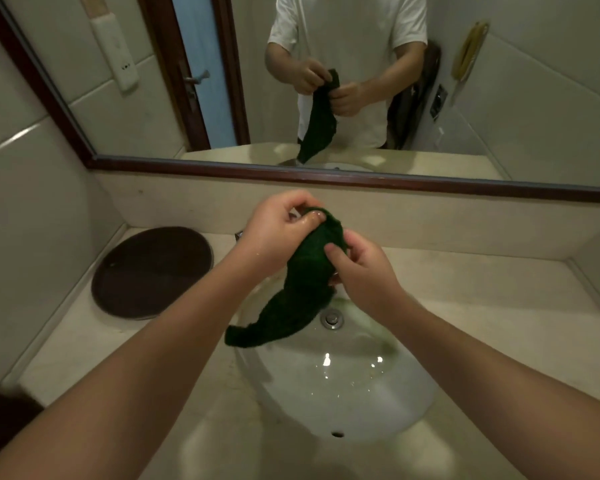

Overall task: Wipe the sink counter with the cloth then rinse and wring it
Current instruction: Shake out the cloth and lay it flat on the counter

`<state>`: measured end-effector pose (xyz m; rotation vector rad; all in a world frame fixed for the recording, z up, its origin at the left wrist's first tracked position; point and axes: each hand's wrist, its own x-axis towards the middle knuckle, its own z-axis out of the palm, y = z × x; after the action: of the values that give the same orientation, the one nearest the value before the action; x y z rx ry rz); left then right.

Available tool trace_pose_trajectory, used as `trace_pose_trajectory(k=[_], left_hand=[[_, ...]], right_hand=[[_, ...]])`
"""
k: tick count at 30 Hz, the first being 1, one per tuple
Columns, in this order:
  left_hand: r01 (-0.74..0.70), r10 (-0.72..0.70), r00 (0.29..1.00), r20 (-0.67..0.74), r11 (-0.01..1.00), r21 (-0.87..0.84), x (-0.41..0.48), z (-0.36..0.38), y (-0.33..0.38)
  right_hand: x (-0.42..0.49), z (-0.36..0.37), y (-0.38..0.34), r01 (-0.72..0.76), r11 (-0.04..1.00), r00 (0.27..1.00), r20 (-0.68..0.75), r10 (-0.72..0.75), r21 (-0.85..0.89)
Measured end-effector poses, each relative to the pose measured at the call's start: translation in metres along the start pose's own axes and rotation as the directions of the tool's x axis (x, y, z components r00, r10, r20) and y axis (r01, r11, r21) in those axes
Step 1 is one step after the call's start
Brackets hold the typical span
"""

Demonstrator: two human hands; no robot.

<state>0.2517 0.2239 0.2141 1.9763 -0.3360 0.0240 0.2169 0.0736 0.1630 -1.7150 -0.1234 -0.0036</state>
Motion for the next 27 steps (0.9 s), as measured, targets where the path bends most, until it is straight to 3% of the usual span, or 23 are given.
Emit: trace_pose_trajectory(k=[5, 9, 13, 17, 20, 22, 24, 27], left_hand=[[0.064, -0.066, 0.997, -0.029, 0.996, -0.068, -0.009, -0.015, -0.014], [0.100, -0.116, 0.992, -0.059, 0.970, -0.224, -0.012, -0.022, -0.013], [0.081, -0.088, 0.996, -0.023, 0.973, -0.217, -0.014, -0.022, -0.010], [0.071, -0.081, 0.996, -0.029, 0.965, -0.253, -0.014, -0.017, -0.009], [0.046, -0.057, 0.997, -0.048, 0.974, -0.220, -0.011, -0.016, -0.004], [0.031, -0.048, 0.996, -0.070, 0.974, -0.222, -0.011, -0.018, 0.000], [0.029, -0.051, 0.995, -0.084, 0.970, -0.242, -0.011, -0.023, 0.006], [-0.003, -0.015, 0.996, -0.092, 0.982, -0.188, -0.010, -0.035, 0.011]], right_hand=[[0.008, 0.006, -0.013, 0.071, 0.994, 0.990, -0.117, -0.080, -0.083], [0.015, 0.015, -0.019, 0.115, 0.965, 0.986, -0.093, -0.140, -0.235], [0.019, 0.011, -0.025, 0.155, 0.948, 0.979, -0.084, -0.185, -0.276], [0.021, 0.007, -0.020, 0.070, 0.961, 0.997, 0.039, -0.062, -0.268], [0.017, 0.011, 0.009, 0.035, 0.868, 0.996, 0.092, 0.012, -0.495], [0.013, 0.015, 0.033, -0.039, 0.818, 0.996, 0.039, 0.075, -0.575], [0.007, 0.017, 0.052, -0.147, 0.837, 0.986, -0.015, 0.164, -0.528], [-0.004, 0.029, 0.065, -0.194, 0.908, 0.969, 0.074, 0.237, -0.370]])
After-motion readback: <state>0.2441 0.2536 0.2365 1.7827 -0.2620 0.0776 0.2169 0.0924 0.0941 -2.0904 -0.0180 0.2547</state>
